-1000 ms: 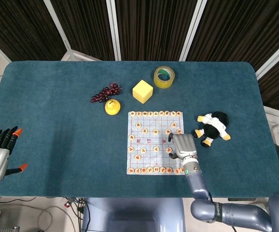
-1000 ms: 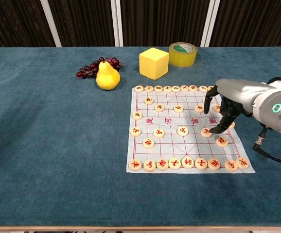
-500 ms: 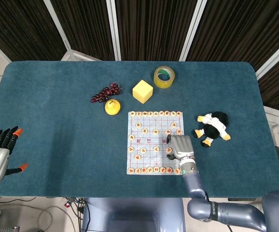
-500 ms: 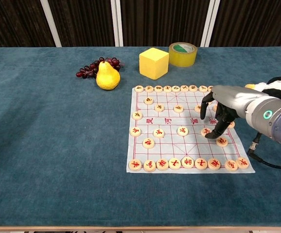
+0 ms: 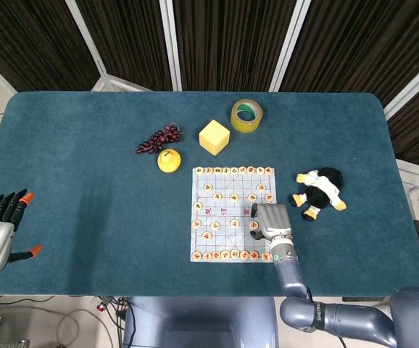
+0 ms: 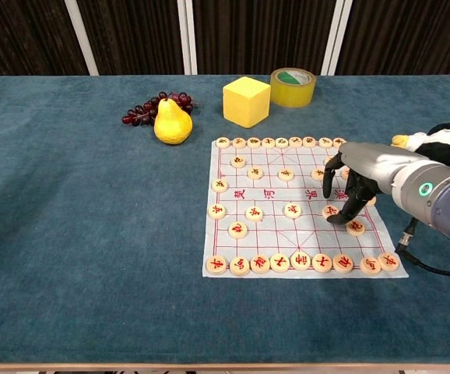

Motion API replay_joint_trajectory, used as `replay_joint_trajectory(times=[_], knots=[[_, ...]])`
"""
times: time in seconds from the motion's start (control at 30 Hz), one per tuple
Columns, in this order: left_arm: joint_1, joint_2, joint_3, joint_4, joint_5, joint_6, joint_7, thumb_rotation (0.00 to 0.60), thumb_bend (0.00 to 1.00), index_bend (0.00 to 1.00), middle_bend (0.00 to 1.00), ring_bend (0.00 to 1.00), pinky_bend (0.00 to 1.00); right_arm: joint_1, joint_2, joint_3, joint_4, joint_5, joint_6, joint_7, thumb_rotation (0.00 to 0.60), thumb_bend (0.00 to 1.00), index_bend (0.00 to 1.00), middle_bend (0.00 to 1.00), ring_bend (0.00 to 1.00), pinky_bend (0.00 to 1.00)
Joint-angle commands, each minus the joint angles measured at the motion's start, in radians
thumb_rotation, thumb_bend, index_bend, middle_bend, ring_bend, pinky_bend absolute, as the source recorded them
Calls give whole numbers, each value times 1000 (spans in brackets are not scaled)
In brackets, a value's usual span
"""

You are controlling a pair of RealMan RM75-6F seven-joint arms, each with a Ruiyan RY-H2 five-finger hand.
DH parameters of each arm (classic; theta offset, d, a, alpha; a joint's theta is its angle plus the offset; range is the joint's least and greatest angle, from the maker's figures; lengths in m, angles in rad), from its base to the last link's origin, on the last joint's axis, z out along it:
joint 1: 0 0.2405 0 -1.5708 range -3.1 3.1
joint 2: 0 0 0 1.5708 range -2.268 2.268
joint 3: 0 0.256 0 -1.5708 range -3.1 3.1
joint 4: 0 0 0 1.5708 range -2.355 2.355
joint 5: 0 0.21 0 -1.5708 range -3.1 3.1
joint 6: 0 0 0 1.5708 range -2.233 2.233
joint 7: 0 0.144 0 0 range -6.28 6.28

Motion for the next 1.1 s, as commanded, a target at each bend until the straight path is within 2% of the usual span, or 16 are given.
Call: replay_joint_trajectory(times=[0.03,0.67,1.1], knots=[[0,0,0,-1,0,-1,-1,600,0,0,0,0,0,0,-2,0,2,-1,0,1,600,310,469,1000,1000,1000],[-2,3,-1,-5,-5,-5,-9,600,0,0,0,0,0,2,-21,4,31,14,-11,1,600,314,469,1000,1000,1000],[-3,4,-1,-8,-8,-7,-10,600,0,0,0,0,0,4,-30,8,51,29,-18,-1,600,374,485,1000,1000,1000]])
